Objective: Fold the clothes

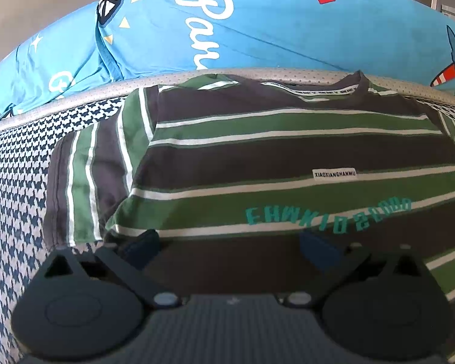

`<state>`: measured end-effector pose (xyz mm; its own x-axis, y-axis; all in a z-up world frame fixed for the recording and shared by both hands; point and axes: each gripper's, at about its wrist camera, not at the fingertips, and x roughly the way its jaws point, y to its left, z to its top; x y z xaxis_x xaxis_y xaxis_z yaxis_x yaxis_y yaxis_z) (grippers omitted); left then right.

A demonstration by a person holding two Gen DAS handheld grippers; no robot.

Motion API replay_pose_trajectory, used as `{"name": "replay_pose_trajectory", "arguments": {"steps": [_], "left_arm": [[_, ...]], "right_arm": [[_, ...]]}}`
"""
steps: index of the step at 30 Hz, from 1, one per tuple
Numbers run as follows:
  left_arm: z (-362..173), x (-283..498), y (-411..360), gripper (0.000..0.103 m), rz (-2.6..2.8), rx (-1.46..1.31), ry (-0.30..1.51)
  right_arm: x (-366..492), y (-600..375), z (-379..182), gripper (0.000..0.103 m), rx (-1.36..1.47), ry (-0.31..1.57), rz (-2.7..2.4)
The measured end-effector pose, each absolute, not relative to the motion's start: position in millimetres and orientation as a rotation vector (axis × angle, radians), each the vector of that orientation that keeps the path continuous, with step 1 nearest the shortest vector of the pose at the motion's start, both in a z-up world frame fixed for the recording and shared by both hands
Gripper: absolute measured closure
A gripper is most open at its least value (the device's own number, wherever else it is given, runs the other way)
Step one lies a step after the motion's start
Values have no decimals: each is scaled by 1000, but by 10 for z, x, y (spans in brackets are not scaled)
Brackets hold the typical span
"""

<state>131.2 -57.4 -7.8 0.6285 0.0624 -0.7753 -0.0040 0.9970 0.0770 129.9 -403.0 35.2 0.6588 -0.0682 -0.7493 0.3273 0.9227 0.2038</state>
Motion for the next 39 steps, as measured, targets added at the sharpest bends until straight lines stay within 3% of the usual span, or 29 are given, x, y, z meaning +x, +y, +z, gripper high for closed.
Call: {"name": "replay_pose_trajectory", "arguments": {"steps": [6,9,16,27,29,33,39], "left_arm": [[-82,1304,-583,0,41,76,888],[-81,1298,-587,0,43,81,884],[-81,1306,-582,0,41,70,889],[-77,1324,-556,0,41,49,901],[-80,1324,-554,0,44,43,901],[-64,1336,-530,0,40,22,906],[54,1326,-459,0,36,-8,861]], "right_arm": [[1269,-4200,346,94,358,839,-291],[1254,-4174,460,92,330,745,-245],[1523,-4130,349,72,275,691,-167],[1774,-4224,118,65,327,691,-200],[1793,-4166,106,65,291,692,-201],[1809,-4089,76,91,255,682,-198],[1770,-3933,198,94,107,559,-294]]}}
